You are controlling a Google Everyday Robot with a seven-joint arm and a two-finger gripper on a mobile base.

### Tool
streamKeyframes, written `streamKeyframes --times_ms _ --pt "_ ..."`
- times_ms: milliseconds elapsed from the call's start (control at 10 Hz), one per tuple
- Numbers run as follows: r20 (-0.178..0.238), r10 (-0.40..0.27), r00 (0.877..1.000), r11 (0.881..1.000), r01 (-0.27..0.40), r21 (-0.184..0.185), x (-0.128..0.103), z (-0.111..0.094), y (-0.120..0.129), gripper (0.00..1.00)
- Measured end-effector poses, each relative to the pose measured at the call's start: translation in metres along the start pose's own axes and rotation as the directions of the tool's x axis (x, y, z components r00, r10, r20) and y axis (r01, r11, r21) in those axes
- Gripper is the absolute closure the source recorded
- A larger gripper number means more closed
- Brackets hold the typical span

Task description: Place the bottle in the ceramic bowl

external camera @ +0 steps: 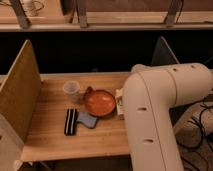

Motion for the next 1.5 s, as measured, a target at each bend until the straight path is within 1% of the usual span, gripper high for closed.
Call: streamKeyframes --times_ms 200,600,1000,1100,1200,1300,1400,1500 --pt "-0.009 0.006 1.000 1.000 -0.006 -0.001 0.004 0.002 -0.002 0.20" --pt "-0.046 0.000 0.999 1.000 0.000 -0.006 0.011 0.013 0.000 0.20" --pt "-0.086 -0.005 0.996 1.000 0.002 -0.031 0.016 0.024 0.007 0.20" --pt "-0.090 -0.017 0.996 0.999 0.014 -0.042 0.016 0.025 0.012 0.24" --pt "-0.091 -0.031 0.995 0.998 0.026 -0.052 0.015 0.026 0.016 0.31" --pt "-0.088 -0.050 0.995 0.997 0.045 -0.064 0.014 0.025 0.022 0.41" --pt "-0.081 -0.076 0.994 0.995 0.070 -0.076 0.011 0.023 0.030 0.55" --pt "-0.078 -0.085 0.993 0.994 0.079 -0.079 0.010 0.022 0.032 0.61"
